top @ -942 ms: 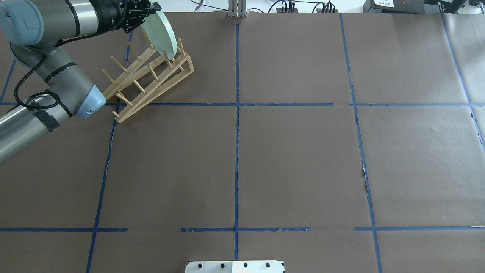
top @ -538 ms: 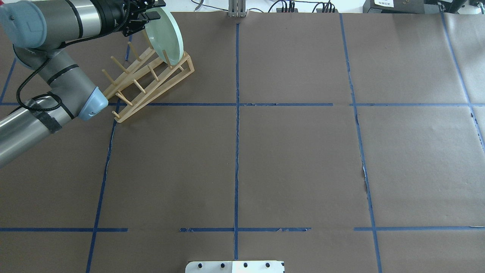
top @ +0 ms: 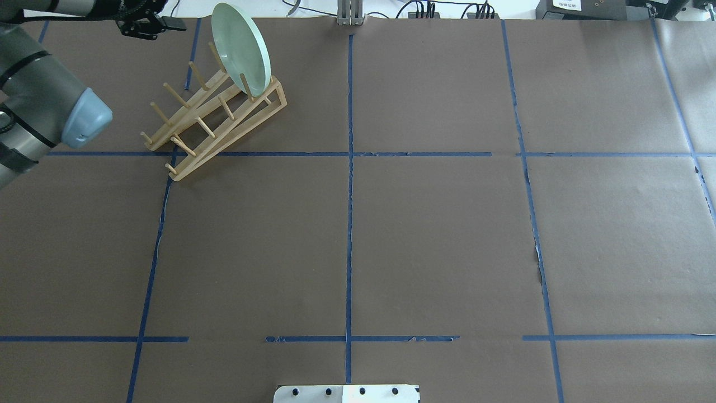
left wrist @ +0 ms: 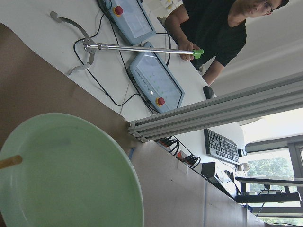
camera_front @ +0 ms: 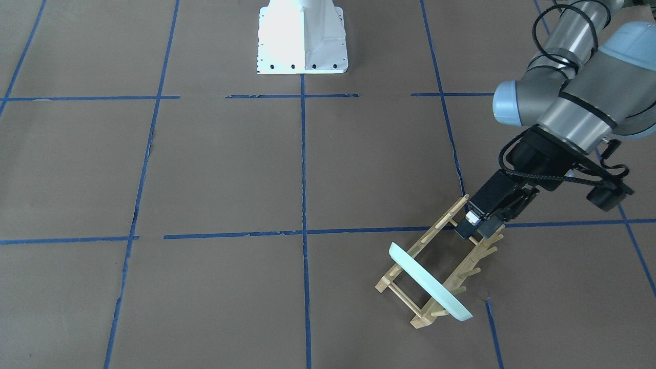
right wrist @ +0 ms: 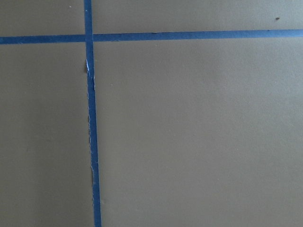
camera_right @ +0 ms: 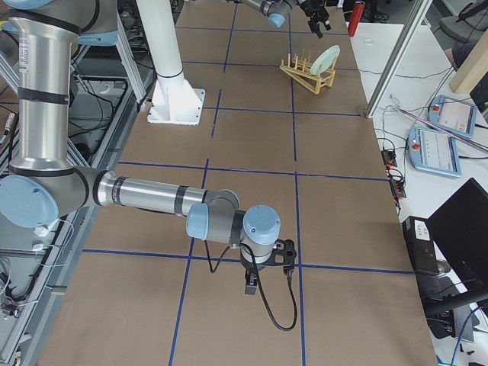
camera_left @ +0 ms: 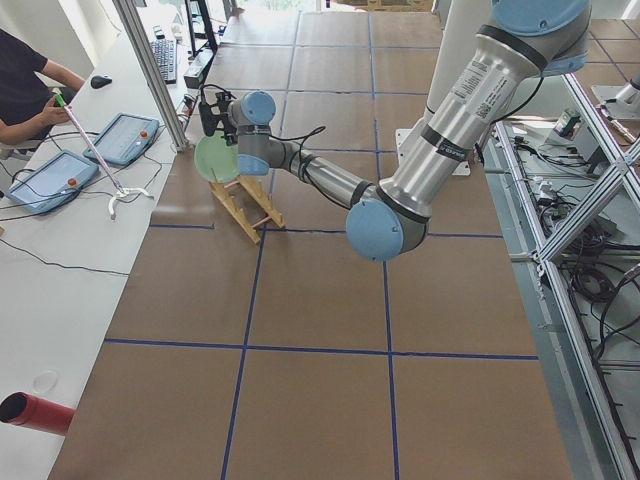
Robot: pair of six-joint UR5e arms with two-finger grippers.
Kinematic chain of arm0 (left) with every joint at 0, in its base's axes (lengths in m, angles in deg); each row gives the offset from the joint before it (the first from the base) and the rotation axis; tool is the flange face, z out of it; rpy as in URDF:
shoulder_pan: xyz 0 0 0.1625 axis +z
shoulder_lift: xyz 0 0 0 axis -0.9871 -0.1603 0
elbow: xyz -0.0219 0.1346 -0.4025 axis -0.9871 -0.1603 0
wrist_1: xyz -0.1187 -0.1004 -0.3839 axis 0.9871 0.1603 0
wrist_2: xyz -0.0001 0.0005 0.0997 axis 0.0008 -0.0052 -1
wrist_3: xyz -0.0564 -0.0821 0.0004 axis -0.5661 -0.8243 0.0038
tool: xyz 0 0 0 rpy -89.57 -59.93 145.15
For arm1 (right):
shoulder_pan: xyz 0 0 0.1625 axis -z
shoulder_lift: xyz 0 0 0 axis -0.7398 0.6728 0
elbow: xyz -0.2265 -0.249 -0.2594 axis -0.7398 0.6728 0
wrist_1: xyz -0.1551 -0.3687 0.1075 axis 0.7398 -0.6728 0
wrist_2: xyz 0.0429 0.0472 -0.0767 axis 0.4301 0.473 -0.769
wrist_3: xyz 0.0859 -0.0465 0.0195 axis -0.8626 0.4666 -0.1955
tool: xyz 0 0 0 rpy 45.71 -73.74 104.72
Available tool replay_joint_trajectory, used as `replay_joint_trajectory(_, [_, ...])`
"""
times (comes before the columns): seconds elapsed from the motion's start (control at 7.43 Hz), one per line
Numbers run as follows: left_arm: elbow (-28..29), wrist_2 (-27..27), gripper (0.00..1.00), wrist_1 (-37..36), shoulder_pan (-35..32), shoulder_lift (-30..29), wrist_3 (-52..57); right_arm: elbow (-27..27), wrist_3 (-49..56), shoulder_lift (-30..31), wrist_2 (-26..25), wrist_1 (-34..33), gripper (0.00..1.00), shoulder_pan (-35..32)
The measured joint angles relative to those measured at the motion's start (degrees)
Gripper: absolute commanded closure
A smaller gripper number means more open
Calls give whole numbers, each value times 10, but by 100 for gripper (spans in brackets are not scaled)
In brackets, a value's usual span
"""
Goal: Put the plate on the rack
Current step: 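Open the left gripper and withdraw it away from the plate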
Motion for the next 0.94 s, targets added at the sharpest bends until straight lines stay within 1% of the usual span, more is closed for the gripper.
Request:
replay_joint_trajectory(0.13, [-35,20,0,-132,-13,9,102,0,0,0,0,0,0,0])
replay_joint_trajectory(0.27, [-65,27,0,-253,-19,20,220,0,0,0,0,0,0,0])
replay_joint_trajectory(0.4, [-88,30,0,-345,-25,40,340,0,0,0,0,0,0,0])
replay_joint_trajectory(0.54, [-103,32,0,-396,-39,72,445,0,0,0,0,0,0,0])
replay_joint_trajectory(0.67, [-113,38,0,-417,-62,113,543,1,0,0,0,0,0,0])
replay_joint_trajectory(0.94, [-114,76,0,-428,-137,206,747,1,0,0,0,0,0,0])
